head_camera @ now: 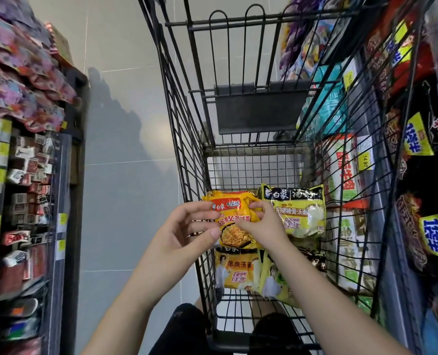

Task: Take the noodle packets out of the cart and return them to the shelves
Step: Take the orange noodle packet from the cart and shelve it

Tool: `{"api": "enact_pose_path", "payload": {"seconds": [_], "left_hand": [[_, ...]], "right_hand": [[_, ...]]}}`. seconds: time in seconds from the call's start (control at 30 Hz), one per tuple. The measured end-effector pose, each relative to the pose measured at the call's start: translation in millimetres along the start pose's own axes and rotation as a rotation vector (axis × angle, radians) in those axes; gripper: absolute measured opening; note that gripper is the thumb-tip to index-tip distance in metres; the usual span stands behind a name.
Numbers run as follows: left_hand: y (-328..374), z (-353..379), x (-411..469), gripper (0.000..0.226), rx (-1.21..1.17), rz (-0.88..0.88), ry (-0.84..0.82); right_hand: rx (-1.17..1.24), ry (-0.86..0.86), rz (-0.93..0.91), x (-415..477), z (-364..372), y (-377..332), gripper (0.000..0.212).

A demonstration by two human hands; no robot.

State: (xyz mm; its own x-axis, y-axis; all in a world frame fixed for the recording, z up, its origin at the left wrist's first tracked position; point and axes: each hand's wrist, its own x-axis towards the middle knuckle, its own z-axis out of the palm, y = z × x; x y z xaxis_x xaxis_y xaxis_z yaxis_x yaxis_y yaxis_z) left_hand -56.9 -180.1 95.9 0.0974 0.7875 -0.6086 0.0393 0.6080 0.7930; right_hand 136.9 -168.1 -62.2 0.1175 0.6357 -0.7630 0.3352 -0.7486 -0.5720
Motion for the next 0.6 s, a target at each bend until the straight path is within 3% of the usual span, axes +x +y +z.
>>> {"api": "enact_pose_path", "payload": {"seconds": [0.23, 0.37, 0.47, 0.5, 0.6], "left_hand": [[-5, 3, 1, 0.043, -0.005, -0.021, 0.015], [-8, 5, 3, 0.041, 0.0, -0.041, 0.023], [-13, 7, 6, 0.038, 0.014, -0.052, 0.034], [-15, 9, 7, 0.037, 0.016, -0.056, 0.038], [-20, 14, 8, 0.039, 0.006, -0.062, 0.062]], "right_hand": [[0.003, -0.129, 0.018, 1, -2, -3, 0.099], [-0.011, -0.178, -0.017, 1, -10, -5, 0.09], [0.009, -0.2, -0.023, -4, -28, -6, 0.098], [0.017, -0.204, -0.027, -5, -35, -6, 0.093], [0.074, -0.204, -0.025, -13, -63, -2, 0.049]]}}
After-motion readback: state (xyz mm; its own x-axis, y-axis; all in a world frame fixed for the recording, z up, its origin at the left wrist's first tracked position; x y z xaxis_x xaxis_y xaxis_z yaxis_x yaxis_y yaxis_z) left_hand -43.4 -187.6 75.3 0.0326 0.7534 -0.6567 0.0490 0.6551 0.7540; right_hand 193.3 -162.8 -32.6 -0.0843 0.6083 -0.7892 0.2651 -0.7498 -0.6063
